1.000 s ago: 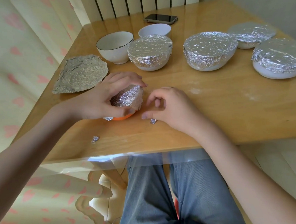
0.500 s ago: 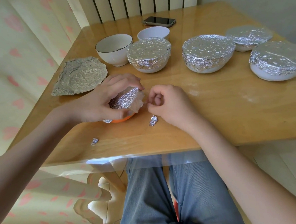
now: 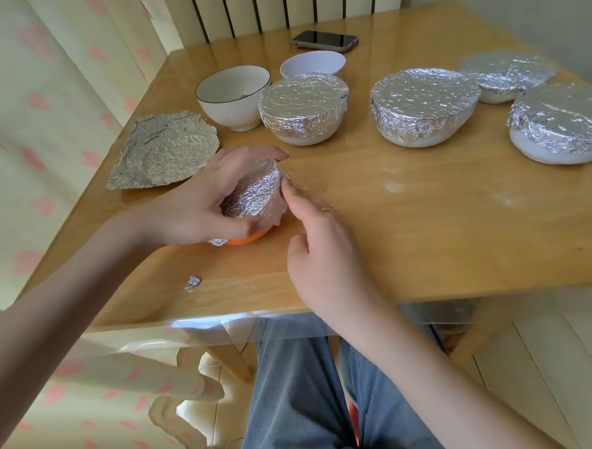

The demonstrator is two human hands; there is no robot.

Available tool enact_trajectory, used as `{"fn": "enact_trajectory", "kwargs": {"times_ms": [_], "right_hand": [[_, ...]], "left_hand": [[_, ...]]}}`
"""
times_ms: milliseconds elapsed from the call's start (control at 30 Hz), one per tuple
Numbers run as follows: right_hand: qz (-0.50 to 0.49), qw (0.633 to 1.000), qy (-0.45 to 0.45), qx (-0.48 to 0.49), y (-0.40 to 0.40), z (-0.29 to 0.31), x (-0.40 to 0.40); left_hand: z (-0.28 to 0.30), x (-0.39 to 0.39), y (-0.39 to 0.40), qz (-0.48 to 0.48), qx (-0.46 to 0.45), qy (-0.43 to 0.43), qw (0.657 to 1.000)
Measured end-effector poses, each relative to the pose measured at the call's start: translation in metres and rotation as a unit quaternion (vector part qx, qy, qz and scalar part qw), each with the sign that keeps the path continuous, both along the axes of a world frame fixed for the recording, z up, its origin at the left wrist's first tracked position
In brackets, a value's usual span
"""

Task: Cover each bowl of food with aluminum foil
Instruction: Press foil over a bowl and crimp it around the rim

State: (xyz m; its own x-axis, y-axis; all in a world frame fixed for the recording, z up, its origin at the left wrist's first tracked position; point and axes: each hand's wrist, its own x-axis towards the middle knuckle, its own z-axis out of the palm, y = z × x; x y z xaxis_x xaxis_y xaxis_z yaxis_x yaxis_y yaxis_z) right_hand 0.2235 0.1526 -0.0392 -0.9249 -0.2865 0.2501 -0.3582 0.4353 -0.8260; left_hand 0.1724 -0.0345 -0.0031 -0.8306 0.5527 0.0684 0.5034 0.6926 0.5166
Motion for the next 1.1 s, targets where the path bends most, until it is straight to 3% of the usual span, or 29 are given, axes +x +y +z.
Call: {"fn": "enact_trajectory", "kwargs": {"times_ms": [200,600,1100], "right_hand": [[-0.034,0.998,-0.039,-0.046,-0.003,-0.009,-0.013],[0.025,0.997,0.001,0.068,-0.005,-0.008,-0.012],[-0.003,0.991,-0.093,-0.093,-0.006,-0.007,-0.022]], "left_hand": [[-0.002,0.000,-0.001,-0.010,-0.005,0.020,1.000],[-0.005,0.000,-0.002,-0.012,-0.016,0.039,0.999],[0.003,0.005,0.008,0.034,-0.057,0.003,0.998]]}}
